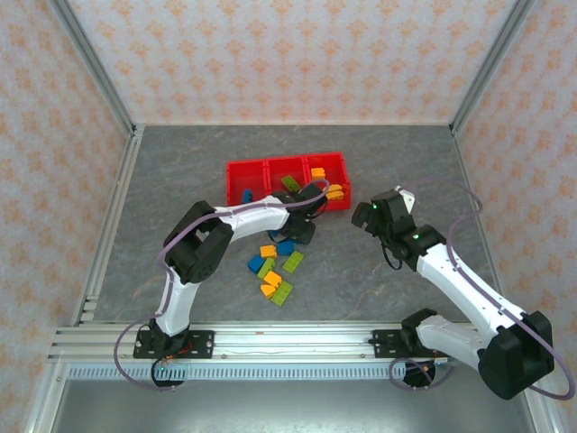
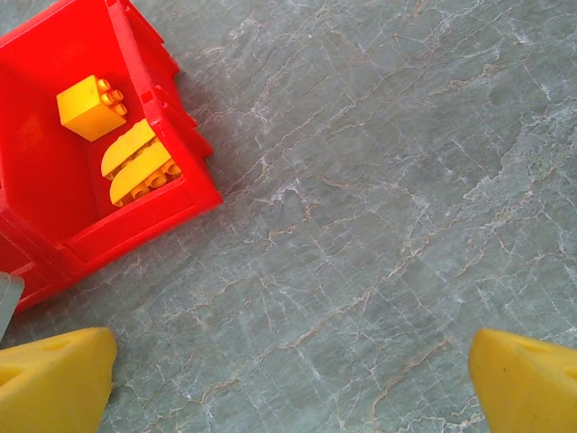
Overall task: Sort the legos into containers by color
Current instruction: Pick up the lego from the center of the table, then place the lego in the container.
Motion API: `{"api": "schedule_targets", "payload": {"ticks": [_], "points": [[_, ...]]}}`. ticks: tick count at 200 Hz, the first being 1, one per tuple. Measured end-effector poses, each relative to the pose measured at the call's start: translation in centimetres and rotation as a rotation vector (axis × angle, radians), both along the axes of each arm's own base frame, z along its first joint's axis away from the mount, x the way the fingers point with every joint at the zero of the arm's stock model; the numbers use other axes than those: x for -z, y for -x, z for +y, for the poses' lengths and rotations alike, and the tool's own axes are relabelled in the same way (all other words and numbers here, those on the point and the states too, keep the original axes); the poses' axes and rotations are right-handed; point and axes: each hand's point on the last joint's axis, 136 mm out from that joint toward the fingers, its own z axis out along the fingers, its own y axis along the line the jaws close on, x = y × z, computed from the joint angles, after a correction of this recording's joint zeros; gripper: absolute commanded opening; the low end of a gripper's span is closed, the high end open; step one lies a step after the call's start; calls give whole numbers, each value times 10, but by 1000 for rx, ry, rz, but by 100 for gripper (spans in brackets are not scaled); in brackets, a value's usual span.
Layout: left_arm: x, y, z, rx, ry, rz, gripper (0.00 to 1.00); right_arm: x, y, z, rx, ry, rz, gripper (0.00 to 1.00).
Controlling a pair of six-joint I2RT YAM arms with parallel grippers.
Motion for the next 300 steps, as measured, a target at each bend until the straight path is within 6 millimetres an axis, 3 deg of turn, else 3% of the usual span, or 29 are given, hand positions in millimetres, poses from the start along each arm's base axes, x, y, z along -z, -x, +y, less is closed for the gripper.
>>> {"api": "schedule_targets", "payload": {"ticks": [31,57,78,104,125,144,173,198,300], "points": [[-4,-4,4,-11,-18,-27,29,2,0,0,0,3,6,100],[-21,-7,9,-31,-21,-61,28,3,1,0,-1,9,19,100],[-52,-14,11,-51,-8,-113,27,3,2,-1,-1,14,28,100],[-105,-35,19,-101,50,-211,27,0,2,-1,-5,19,27,100],[-146,-58,46,-181,78,-302,28,-2,4,-3,-5,29,24,100],[-162,-74,78,-261,70,-346,28,-2,5,-6,-4,47,26,100],[-159,-94,123,-365,33,-352,30,-2,6,-10,-3,73,27,100],[-150,-102,149,-419,0,-345,32,-1,6,-11,-10,90,30,100],[-92,-135,182,-503,-43,-307,43,2,1,-13,-40,156,66,100]]}}
